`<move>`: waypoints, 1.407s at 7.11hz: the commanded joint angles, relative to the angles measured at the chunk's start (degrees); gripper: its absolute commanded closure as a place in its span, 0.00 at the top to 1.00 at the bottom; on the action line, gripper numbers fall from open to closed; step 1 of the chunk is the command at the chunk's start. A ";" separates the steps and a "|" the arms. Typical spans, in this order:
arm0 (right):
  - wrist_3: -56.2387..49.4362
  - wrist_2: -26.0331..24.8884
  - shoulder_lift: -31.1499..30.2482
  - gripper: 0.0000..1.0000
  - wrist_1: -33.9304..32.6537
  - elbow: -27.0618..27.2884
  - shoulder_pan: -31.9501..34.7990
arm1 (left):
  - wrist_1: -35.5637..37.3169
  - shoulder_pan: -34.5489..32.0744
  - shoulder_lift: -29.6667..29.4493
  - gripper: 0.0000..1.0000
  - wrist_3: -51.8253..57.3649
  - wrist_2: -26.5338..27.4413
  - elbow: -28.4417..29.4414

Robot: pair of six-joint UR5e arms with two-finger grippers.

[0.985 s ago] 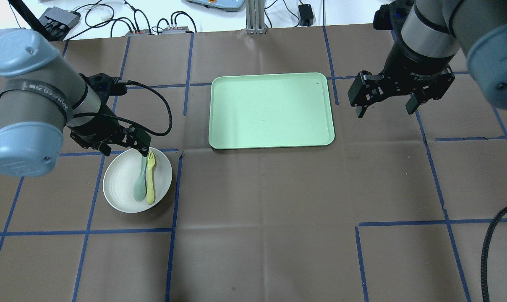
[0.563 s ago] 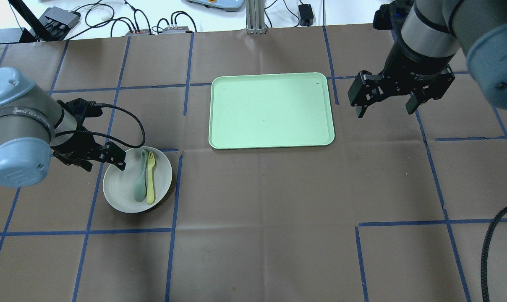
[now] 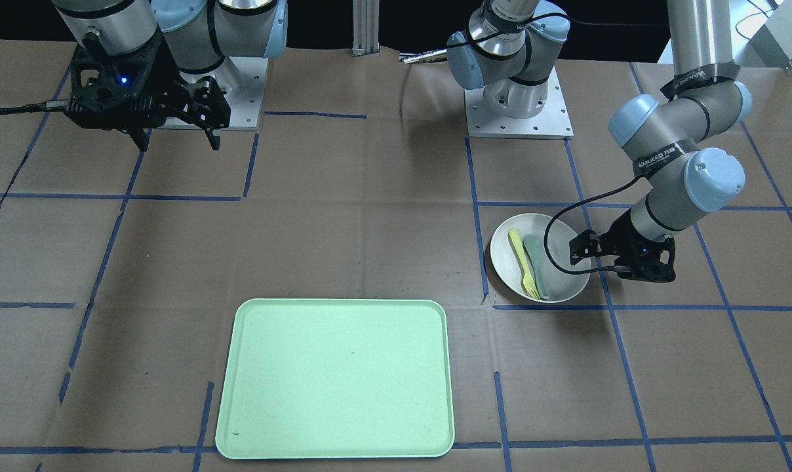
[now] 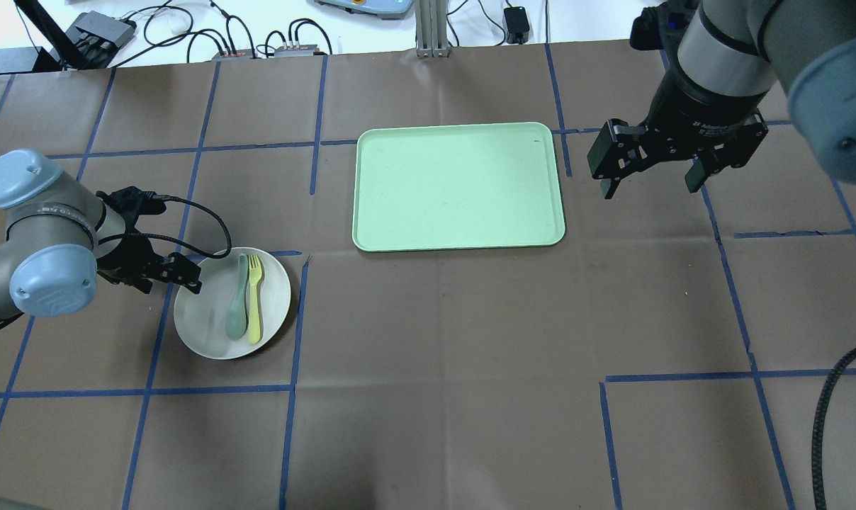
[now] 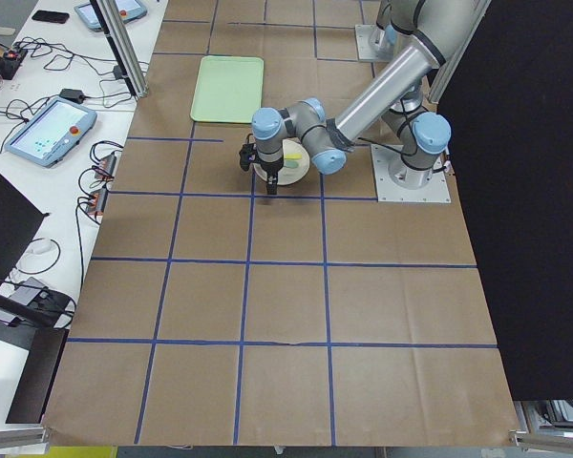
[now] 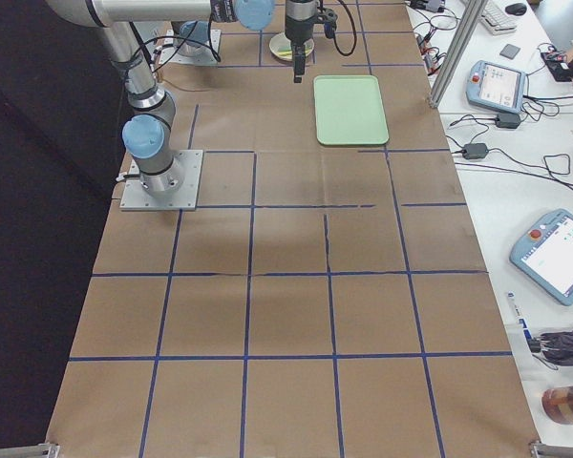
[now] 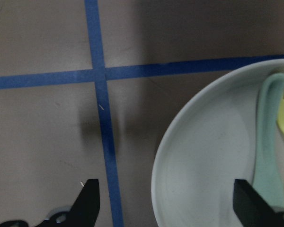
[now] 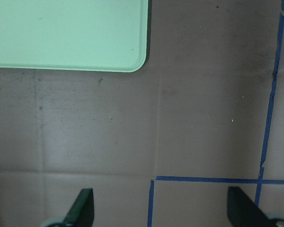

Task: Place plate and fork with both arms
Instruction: 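Grasp the white plate's rim with the left gripper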

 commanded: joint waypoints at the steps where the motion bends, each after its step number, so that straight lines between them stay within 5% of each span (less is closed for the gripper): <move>1: 0.01 0.00 0.00 1.00 0.00 0.00 0.00 | -0.69 1.22 -0.97 0.68 0.33 -0.62 -0.36; 3: 0.01 0.00 0.00 1.00 0.00 0.00 0.00 | -4.55 1.31 -0.80 0.25 0.15 -2.19 -0.28; 5: 0.01 0.00 0.00 1.00 0.00 0.00 0.00 | -6.14 1.22 -0.71 0.00 0.42 -2.29 -0.19; 10: 0.01 0.00 0.00 1.00 0.00 0.00 0.00 | -8.34 -1.58 3.24 0.00 -2.73 -15.38 0.60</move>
